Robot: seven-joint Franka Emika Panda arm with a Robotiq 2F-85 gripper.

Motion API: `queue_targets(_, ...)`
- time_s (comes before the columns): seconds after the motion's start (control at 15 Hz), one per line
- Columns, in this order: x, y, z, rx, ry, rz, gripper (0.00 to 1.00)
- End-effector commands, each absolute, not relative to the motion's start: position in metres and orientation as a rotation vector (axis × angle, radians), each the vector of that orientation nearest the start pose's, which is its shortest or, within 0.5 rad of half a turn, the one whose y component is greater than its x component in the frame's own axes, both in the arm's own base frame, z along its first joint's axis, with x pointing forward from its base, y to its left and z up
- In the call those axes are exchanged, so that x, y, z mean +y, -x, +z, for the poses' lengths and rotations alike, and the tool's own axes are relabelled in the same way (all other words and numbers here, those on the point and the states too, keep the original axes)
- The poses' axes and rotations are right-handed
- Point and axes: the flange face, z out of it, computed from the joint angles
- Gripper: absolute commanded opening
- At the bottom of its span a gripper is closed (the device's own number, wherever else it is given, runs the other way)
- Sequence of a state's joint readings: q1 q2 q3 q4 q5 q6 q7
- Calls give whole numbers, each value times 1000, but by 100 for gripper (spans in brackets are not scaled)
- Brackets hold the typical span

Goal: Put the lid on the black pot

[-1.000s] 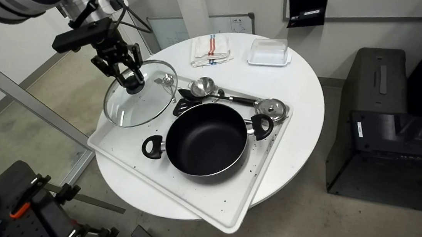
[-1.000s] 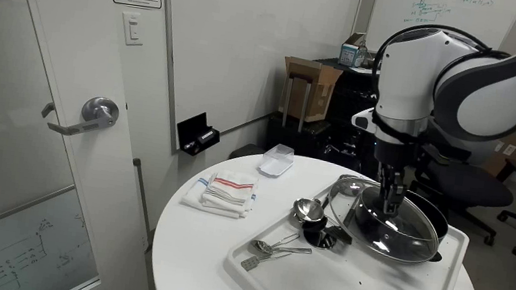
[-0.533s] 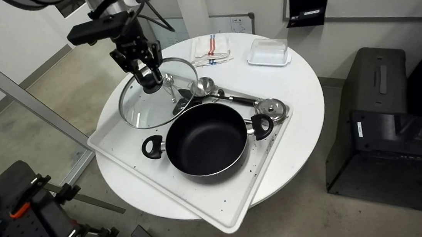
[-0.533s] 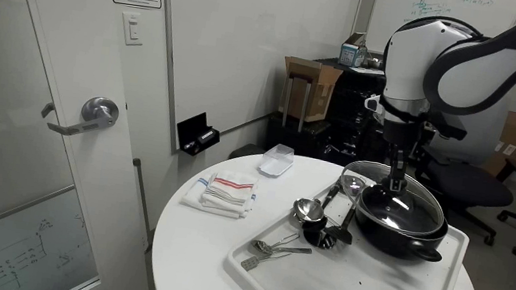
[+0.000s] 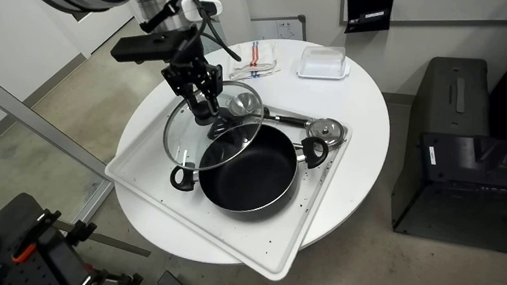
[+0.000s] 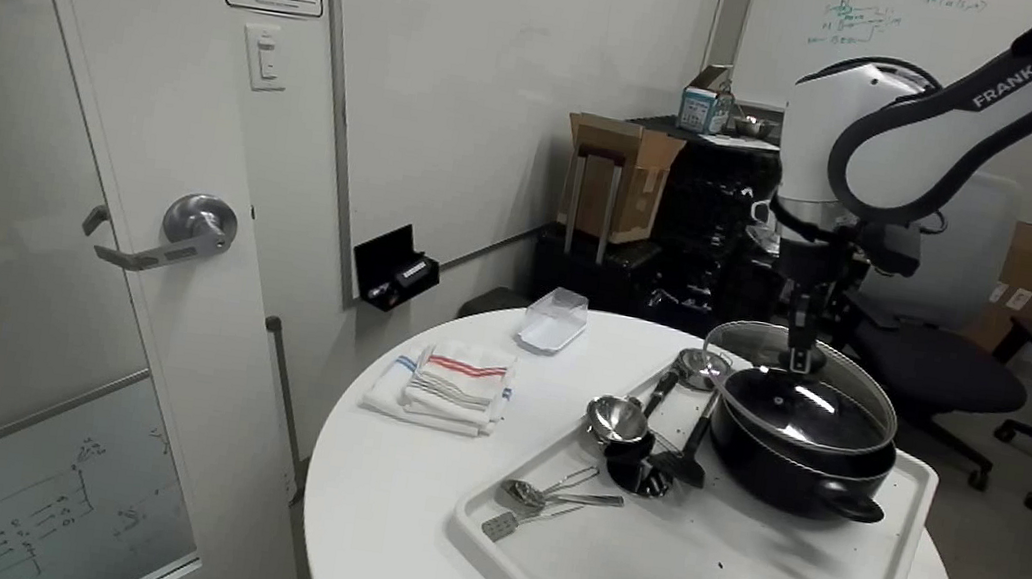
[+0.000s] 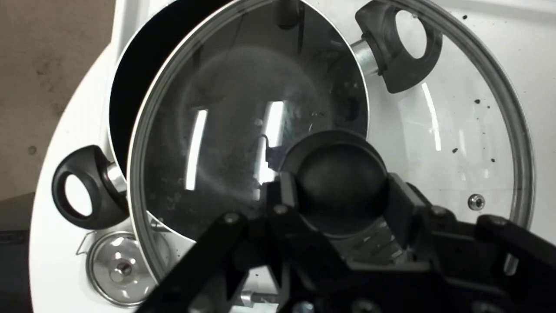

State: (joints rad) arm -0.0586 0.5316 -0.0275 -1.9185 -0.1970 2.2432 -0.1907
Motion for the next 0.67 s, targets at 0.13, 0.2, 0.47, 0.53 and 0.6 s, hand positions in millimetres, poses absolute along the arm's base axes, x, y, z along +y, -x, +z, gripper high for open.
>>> queue_targets(0.13,-95,-619,190,-167,3191,426,25)
queue_targets(0.2,-101,-621,187,-137,3185,440,25)
queue_targets(0.47,-120,-628,175,-36,3173,466,25)
queue_targets(0.53,-123,-629,173,-15,3171,471,25)
queue_targets(0.6,-126,-631,169,2,3171,480,25)
